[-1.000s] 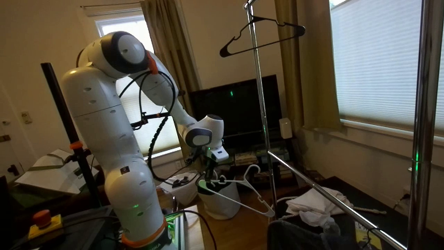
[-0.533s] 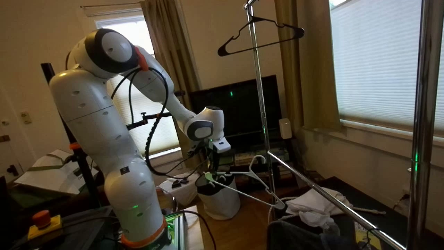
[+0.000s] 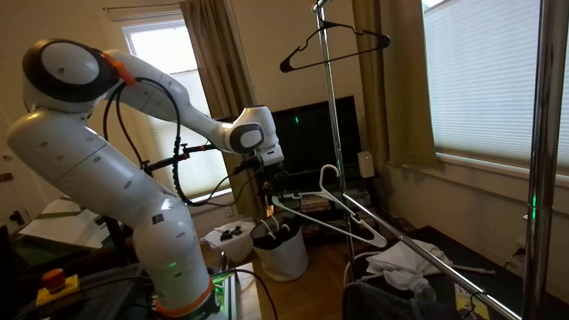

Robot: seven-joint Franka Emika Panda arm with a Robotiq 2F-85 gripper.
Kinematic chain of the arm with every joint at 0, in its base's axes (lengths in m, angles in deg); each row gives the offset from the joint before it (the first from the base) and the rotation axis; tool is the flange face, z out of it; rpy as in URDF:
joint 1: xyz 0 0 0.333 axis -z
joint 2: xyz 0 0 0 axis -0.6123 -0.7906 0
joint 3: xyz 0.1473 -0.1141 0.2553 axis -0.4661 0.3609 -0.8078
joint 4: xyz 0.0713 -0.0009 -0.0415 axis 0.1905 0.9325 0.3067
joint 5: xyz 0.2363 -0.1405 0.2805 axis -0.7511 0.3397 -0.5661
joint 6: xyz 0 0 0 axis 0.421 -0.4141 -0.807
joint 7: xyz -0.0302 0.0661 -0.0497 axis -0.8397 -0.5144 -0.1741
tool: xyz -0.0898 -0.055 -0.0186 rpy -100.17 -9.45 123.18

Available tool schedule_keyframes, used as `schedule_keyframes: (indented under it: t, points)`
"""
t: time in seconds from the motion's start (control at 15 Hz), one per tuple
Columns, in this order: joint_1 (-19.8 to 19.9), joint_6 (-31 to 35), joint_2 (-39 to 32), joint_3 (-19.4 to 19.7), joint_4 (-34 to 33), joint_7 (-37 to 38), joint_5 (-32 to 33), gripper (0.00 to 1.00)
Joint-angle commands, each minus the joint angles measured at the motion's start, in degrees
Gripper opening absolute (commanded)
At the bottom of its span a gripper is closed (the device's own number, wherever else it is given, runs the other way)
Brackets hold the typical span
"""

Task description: Move the white clothes hanger from the bottom rail to the top rail

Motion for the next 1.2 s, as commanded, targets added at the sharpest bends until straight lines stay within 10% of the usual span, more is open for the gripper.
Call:
schedule_keyframes:
  t: [0.0, 0.47, 1.13]
  points:
    - [1.6, -7.8, 14.4, -0.8, 2.0, 9.2, 6.8, 0.02]
    - [3.4, -27.4, 31.2, 7.6, -4.3, -11.0, 22.8, 0.02]
    - [5.8, -19.6, 33.9, 13.5, -6.3, -31.3, 18.8, 0.02]
